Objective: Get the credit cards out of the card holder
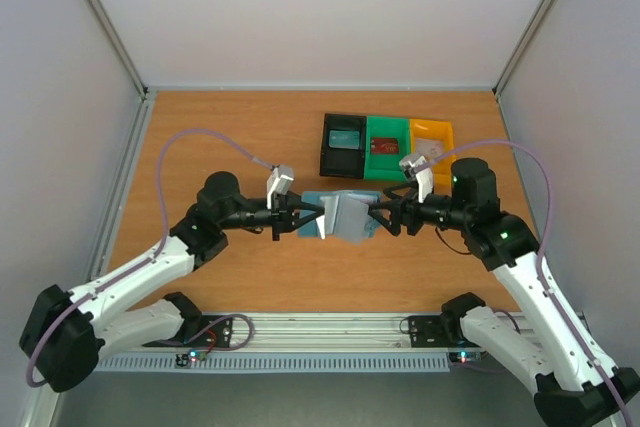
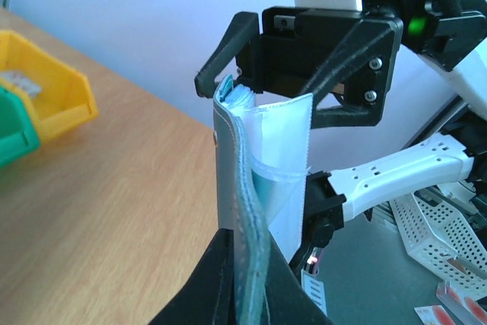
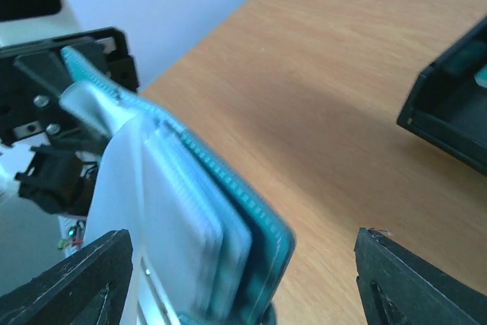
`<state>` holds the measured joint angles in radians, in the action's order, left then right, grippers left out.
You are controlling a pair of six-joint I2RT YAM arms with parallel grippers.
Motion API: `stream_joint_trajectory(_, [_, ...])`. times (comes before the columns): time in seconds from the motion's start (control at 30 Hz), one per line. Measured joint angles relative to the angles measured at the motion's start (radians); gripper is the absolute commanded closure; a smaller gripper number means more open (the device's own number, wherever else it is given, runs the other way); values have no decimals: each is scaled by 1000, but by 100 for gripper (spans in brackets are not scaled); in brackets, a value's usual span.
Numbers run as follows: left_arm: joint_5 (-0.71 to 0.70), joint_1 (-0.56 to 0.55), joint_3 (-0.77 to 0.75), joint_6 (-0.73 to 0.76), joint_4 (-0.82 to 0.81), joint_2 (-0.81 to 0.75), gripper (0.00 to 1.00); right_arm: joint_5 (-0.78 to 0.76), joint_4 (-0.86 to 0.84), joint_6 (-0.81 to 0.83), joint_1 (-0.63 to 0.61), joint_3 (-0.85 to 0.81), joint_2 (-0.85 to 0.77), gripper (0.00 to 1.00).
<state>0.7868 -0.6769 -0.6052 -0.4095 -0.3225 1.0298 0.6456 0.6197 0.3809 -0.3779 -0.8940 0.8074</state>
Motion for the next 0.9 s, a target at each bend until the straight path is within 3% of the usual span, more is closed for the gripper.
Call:
stream_joint_trajectory(0.4, [18, 3, -3, 3, -60, -41, 100, 39, 80, 74, 2, -32, -32, 24])
stream_joint_trajectory(0.53, [23, 2, -3, 3, -74, -45, 100, 62, 65, 68, 2, -32, -14, 34])
stream_joint_trajectory(0.63, [19, -5, -3, 3, -89, -45, 100, 97, 31, 40, -2, -34, 32, 36])
stream_joint_trajectory(0.9, [5, -21, -3, -10, -109, -41, 100, 104, -105, 5, -180, -36, 110, 41])
